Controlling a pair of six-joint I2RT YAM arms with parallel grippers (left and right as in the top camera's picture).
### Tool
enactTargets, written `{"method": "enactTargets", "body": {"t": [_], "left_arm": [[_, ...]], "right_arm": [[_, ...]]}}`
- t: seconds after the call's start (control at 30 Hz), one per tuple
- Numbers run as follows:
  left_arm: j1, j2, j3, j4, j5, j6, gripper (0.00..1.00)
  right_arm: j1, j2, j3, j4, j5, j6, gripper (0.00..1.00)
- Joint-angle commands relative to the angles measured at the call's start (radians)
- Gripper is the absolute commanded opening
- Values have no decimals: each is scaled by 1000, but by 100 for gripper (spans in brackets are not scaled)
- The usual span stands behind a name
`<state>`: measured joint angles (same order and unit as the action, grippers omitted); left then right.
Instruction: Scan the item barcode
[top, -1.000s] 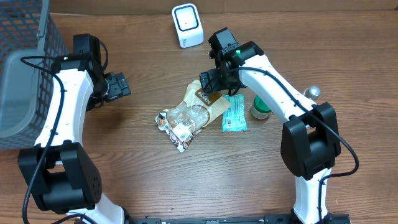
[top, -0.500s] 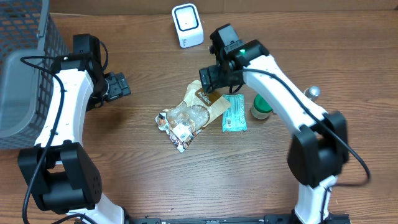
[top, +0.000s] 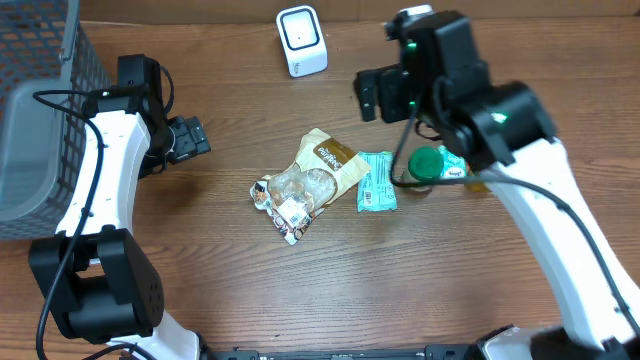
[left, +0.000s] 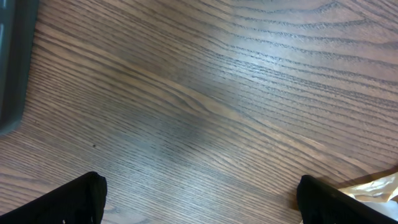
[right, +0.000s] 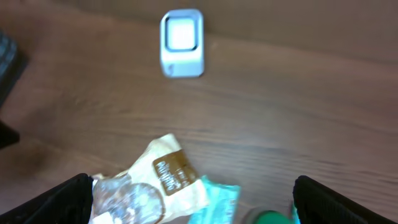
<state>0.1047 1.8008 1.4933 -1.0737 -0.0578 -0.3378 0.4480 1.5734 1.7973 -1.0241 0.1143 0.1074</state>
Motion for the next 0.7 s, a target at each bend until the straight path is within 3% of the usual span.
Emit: {"method": "enactTargets", "body": {"t": [0.0,0.2,0.43,0.67], "left_arm": [[-2,-3,19,1,-12,-3,100],[-2,-3,19,2,-12,-3,100],[-2,-3,19,2,-12,-3,100],[-2,-3,19,2,-12,-3,100]], "right_arm": [[-28,-118,-17,2,85,-8,100],[-118,-349,-216,61,87,-6,100],[-222,-720,-681,341,64,-6,100],[-296,-1115,-1092,491,38,-3,100]]}}
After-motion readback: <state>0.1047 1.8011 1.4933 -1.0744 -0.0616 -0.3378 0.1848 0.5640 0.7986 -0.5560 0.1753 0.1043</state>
